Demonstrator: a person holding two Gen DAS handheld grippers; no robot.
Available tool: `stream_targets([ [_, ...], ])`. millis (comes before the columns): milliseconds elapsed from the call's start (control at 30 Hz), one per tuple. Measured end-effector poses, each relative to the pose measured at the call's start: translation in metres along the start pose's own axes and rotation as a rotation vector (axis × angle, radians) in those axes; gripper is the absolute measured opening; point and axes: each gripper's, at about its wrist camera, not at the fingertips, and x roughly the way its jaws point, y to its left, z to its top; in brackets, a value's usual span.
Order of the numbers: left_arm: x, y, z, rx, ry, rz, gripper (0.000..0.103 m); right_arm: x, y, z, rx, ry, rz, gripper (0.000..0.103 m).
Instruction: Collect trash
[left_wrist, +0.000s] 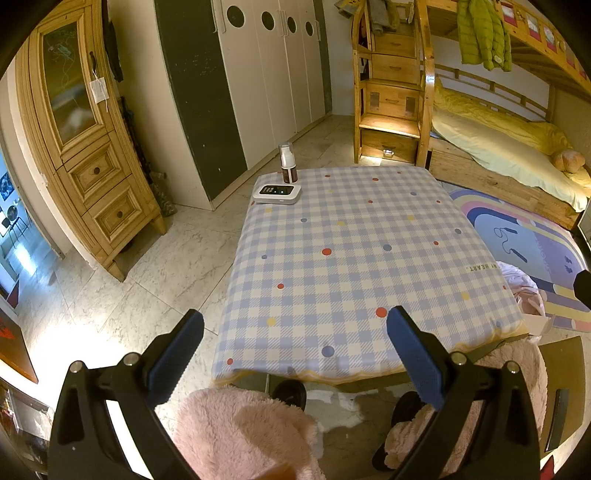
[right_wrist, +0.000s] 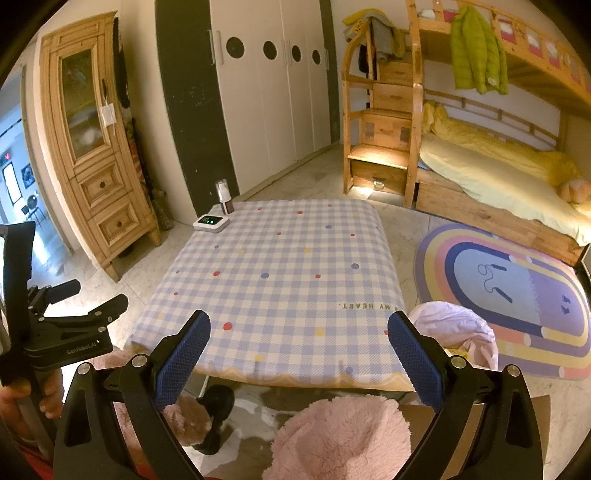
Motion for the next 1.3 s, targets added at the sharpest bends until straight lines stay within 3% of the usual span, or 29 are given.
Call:
stream_targets([
  [1300,-0.0013,-0.0014,0.0015,0.001,-0.014,-0.008,0.096,0.0033,-0.0052,0.0017,0.013,0.007,0.001,0.095],
])
